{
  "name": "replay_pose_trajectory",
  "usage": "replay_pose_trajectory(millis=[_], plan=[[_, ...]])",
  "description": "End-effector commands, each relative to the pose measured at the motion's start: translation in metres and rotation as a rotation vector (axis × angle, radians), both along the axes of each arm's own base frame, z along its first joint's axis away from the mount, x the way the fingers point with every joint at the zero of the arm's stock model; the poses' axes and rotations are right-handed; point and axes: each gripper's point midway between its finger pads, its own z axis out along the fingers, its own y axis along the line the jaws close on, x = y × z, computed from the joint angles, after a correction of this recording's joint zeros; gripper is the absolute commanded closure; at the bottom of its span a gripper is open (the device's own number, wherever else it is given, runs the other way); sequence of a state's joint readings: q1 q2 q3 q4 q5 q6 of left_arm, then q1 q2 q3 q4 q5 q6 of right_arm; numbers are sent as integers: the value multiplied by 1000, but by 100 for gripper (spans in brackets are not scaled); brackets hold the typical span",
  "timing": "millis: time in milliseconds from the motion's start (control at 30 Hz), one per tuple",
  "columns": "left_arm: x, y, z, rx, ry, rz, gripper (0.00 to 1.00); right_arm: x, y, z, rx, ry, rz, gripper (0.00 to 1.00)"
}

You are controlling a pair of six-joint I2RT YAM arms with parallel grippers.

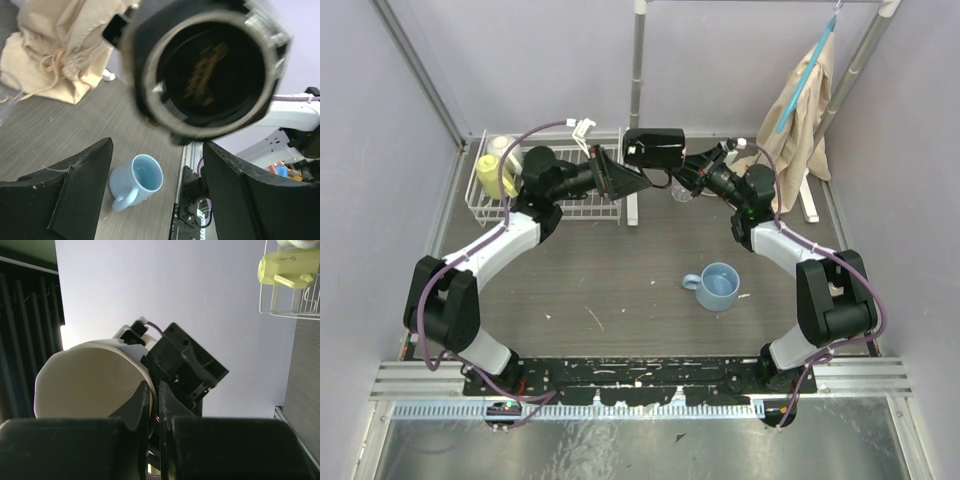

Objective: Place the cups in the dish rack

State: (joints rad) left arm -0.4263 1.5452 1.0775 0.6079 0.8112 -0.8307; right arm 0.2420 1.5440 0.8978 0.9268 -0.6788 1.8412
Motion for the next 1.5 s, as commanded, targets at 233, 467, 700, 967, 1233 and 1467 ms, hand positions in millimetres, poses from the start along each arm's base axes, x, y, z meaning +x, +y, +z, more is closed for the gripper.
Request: replay_pose_trajectory(millis=[233,467,700,967,1233,1467], plan=[[-9,-20,43,-69,-121,-85,23,-4,-4,31,62,-119,-29,99],[-18,-34,40,-59,-136,-208,26,1,-2,28,59,-88,-26,99],[-24,-39,41,-41,-145,-287,27,1,3,23,52,-67,-22,99],[-23,-47,54,-106,-146,-288,26,4,4,18,66,-59,-45,99],[-25,-60,60,-150,-125,-341,26,5,12,17,72,-61,-32,99],[-23,-62,63,-172,-148,-341,26,2,17,17,72,-61,-22,99]])
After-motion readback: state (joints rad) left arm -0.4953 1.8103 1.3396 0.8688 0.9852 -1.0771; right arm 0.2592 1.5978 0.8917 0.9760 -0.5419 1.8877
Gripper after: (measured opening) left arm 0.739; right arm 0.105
